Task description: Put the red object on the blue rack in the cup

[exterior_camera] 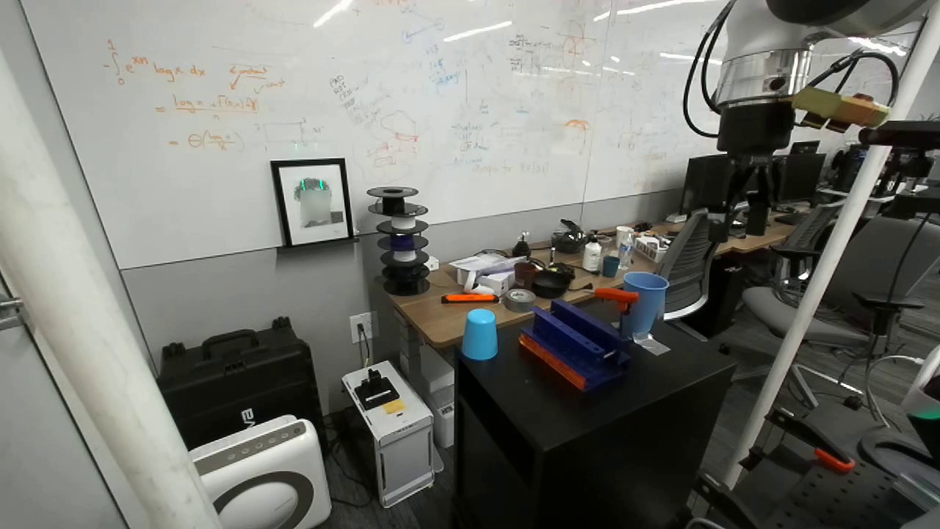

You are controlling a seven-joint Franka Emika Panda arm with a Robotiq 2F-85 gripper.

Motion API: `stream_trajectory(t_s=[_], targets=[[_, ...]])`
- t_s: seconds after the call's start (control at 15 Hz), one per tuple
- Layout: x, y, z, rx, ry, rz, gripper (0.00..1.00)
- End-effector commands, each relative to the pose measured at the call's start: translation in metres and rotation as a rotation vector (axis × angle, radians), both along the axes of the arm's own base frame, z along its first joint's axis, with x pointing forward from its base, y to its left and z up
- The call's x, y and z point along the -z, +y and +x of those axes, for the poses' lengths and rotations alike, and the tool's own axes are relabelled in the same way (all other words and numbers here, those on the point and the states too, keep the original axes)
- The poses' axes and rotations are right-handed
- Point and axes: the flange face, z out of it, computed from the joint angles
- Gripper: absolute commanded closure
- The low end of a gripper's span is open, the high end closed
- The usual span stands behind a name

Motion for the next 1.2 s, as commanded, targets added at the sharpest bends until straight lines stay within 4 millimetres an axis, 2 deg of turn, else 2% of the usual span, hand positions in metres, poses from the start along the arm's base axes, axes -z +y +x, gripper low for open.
stream_trajectory(t_s=[0.0, 0.27, 0.53, 0.67, 0.93, 1.13], targets=[[-0.001, 0.002, 0.0, -0.023, -0.025, -0.044, 0.0], [0.002, 0.01, 0.013, -0.109, -0.093, -0.148, 0.0], [0.007, 0.017, 0.046, -0.182, -0.25, -0.183, 0.0], [0.018, 0.018, 0.065, -0.207, -0.293, -0.177, 0.0], [0.054, 0.014, 0.099, -0.235, -0.285, -0.143, 0.0], [0.082, 0.003, 0.121, -0.24, -0.259, -0.138, 0.0]])
